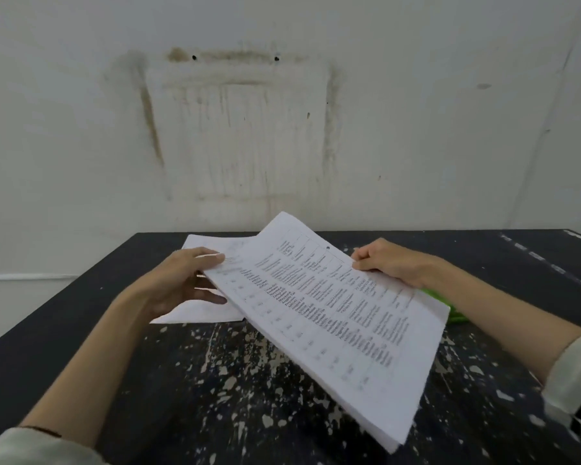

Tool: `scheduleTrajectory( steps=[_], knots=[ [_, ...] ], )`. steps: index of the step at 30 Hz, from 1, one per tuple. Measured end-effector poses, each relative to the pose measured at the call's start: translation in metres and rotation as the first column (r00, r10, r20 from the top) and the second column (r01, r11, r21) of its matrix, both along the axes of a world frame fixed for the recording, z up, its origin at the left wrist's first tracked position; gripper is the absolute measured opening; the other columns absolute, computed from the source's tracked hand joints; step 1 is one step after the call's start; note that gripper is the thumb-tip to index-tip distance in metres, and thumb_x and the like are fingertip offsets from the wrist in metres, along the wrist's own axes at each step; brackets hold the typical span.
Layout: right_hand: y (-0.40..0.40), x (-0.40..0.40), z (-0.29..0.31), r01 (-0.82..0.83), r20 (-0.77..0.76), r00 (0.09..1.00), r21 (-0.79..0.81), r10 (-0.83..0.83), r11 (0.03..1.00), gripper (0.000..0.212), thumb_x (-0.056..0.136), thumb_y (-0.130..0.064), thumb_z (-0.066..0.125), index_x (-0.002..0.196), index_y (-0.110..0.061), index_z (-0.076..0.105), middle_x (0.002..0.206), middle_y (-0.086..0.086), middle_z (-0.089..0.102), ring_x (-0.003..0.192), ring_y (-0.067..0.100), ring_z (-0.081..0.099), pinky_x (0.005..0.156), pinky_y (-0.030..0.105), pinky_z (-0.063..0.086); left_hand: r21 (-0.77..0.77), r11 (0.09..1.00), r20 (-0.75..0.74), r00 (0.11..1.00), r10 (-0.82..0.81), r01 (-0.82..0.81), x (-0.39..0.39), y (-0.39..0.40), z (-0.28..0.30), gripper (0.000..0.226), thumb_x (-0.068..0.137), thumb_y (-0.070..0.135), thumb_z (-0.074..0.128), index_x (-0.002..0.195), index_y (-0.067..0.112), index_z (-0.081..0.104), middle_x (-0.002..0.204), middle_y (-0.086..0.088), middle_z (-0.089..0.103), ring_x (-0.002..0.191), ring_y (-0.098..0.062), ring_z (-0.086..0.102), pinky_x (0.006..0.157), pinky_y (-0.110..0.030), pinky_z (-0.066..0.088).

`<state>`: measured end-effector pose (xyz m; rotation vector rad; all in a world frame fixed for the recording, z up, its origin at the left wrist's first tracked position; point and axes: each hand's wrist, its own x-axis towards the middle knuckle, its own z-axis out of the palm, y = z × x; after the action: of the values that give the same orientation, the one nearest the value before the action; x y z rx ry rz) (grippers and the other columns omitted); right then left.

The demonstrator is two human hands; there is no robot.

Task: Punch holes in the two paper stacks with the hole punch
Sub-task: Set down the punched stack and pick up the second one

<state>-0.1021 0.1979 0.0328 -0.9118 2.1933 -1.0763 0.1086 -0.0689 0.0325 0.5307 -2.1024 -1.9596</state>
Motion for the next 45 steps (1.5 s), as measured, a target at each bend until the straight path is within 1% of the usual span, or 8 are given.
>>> scheduleTrajectory(
  steps=[3,6,11,17,20,25,33,45],
  knots=[
    [0.005,0.009,0.001,-0.111,0.042,0.993,0.050,0.109,0.993,0.022,0.094,-0.015,0.052,0.087,-0.005,0.070,0.085,0.007,0.070,0.074,0.014,0.065,0.070,0.024,0.053,-0.048,0.998,0.102,0.994,-0.034,0.039,0.021,0.000,-0.005,0.021,0.090,0.020,0.055,0.102,0.005,0.065,0.093,-0.009,0.066,0.064,-0.015,0.066,0.051,-0.025,0.056],
    [0.003,0.020,-0.001,-0.231,-0.009,0.972,0.152,0.235,0.961,0.026,0.094,-0.013,0.049,0.091,0.010,0.060,0.082,0.009,0.060,0.072,0.014,0.056,0.067,0.023,0.047,-0.027,0.994,0.186,0.978,-0.095,0.102,0.032,0.006,-0.013,0.020,0.089,0.019,0.059,0.103,0.005,0.061,0.079,-0.003,0.065,0.057,-0.012,0.062,0.047,-0.021,0.052],
    [-0.009,0.045,-0.009,-0.362,-0.024,0.923,0.277,0.383,0.890,0.028,0.095,-0.012,0.048,0.073,-0.017,0.063,0.069,-0.012,0.063,0.059,-0.003,0.057,0.061,0.013,0.044,-0.109,0.993,0.190,0.982,-0.019,0.040,0.032,0.026,-0.026,0.023,0.087,0.015,0.061,0.109,0.008,0.055,0.084,-0.010,0.065,0.058,-0.016,0.065,0.051,-0.027,0.055],
    [-0.027,0.055,-0.025,-0.334,-0.307,0.821,0.423,0.481,0.842,0.027,0.096,-0.017,0.047,0.071,-0.024,0.056,0.069,-0.014,0.052,0.057,-0.005,0.045,0.061,0.013,0.033,-0.504,0.862,0.182,0.982,0.050,0.050,0.017,0.038,-0.037,0.018,0.088,0.011,0.058,0.106,0.015,0.060,0.095,-0.005,0.060,0.086,-0.018,0.059,0.069,-0.027,0.051],
    [-0.028,0.052,-0.038,-0.263,-0.421,0.796,0.408,0.435,0.875,0.021,0.094,-0.018,0.050,0.075,-0.018,0.059,0.072,-0.009,0.057,0.058,-0.004,0.047,0.059,0.012,0.033,-0.643,0.763,0.177,0.982,0.062,0.067,0.010,0.040,-0.042,0.013,0.087,0.007,0.058,0.096,0.009,0.067,0.094,-0.008,0.058,0.085,-0.021,0.056,0.072,-0.028,0.046],
    [-0.021,0.050,-0.050,-0.222,-0.471,0.819,0.266,0.327,0.938,0.016,0.088,-0.014,0.058,0.092,-0.001,0.065,0.093,0.012,0.066,0.073,0.011,0.053,0.065,0.016,0.041,-0.704,0.702,0.213,0.975,0.068,0.105,0.005,0.038,-0.050,0.021,0.086,0.004,0.059,0.103,0.006,0.070,0.108,-0.010,0.064,0.095,-0.021,0.056,0.078,-0.027,0.044],
    [-0.012,0.056,-0.059,-0.207,-0.446,0.864,0.110,0.234,0.972,0.007,0.082,-0.008,0.066,0.082,-0.002,0.069,0.069,-0.009,0.059,0.061,0.000,0.051,0.055,0.006,0.040,-0.743,0.654,0.232,0.971,0.050,0.144,0.002,0.032,-0.059,0.021,0.084,0.006,0.063,0.103,0.009,0.072,0.116,-0.007,0.067,0.097,-0.017,0.056,0.085,-0.028,0.045],
    [-0.015,0.049,-0.054,-0.199,-0.305,0.919,0.182,0.248,0.963,0.019,0.080,-0.011,0.070,0.095,-0.001,0.065,0.075,-0.005,0.059,0.069,0.006,0.053,0.065,0.017,0.042,-0.842,0.523,0.195,0.979,0.064,0.134,0.001,0.034,-0.064,0.019,0.078,0.010,0.071,0.097,0.013,0.072,0.100,-0.001,0.066,0.083,-0.012,0.056,0.077,-0.025,0.046]
  ],
)
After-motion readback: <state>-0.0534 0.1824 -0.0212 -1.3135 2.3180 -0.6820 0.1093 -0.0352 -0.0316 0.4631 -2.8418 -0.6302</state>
